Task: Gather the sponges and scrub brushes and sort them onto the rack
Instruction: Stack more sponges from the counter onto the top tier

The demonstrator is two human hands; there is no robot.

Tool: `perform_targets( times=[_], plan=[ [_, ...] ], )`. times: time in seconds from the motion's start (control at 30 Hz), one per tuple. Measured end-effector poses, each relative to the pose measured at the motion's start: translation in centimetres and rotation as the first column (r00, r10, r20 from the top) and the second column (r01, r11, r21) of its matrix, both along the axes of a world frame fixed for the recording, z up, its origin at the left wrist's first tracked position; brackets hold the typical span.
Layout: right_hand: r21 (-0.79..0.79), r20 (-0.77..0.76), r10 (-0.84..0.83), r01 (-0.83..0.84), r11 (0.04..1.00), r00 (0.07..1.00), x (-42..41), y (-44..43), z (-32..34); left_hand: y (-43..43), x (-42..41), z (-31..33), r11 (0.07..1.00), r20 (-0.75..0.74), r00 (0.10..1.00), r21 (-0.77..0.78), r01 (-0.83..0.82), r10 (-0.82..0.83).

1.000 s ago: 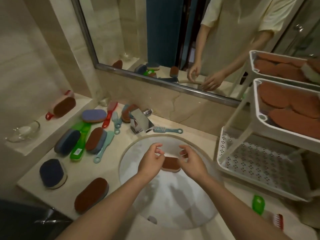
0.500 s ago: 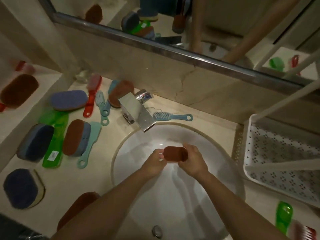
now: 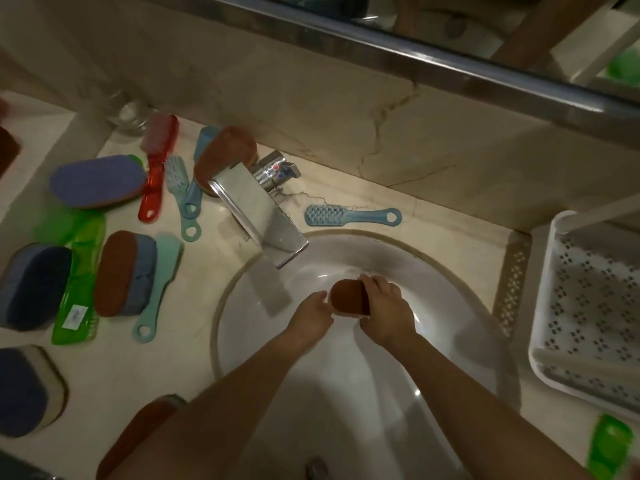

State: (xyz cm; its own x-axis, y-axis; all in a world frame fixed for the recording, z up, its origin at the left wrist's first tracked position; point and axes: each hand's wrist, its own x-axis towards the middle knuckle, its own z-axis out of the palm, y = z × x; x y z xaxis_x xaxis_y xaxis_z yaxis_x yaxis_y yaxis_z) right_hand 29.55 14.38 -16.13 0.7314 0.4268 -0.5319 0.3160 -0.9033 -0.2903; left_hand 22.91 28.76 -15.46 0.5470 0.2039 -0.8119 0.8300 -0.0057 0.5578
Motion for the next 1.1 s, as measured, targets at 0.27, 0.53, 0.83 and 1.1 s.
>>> perform_targets(
  times=[0.27, 0.53, 0.83, 1.1],
  plan=[
    [0.172, -0.153, -0.304, 0.328, 0.929, 0.94, -1.1, 0.4, 2.3, -0.4, -0.6, 2.4, 0.999, 0.149, 0.988, 0.009, -0.045, 0.043],
    [0.407, -0.364, -0.416, 0.544, 0.734, 0.833, -5.4, 0.6, 6.6, -1.8, -3.4, 7.1, 0.972, 0.226, 0.945, -0.06, -0.227, 0.234],
    [0.483, -0.591, -0.282, 0.611, 0.628, 0.756, -10.7, 0.5, 13.9, -2.4, -10.3, 12.8, 0.898, 0.345, 0.84, -0.018, -0.44, 0.419],
    [0.56, -0.516, -0.19, 0.496, 0.664, 0.835, -16.1, 1.3, 17.5, -2.7, -17.7, 15.2, 0.858, 0.418, 0.76, -0.104, -0.503, 0.497]
  ],
)
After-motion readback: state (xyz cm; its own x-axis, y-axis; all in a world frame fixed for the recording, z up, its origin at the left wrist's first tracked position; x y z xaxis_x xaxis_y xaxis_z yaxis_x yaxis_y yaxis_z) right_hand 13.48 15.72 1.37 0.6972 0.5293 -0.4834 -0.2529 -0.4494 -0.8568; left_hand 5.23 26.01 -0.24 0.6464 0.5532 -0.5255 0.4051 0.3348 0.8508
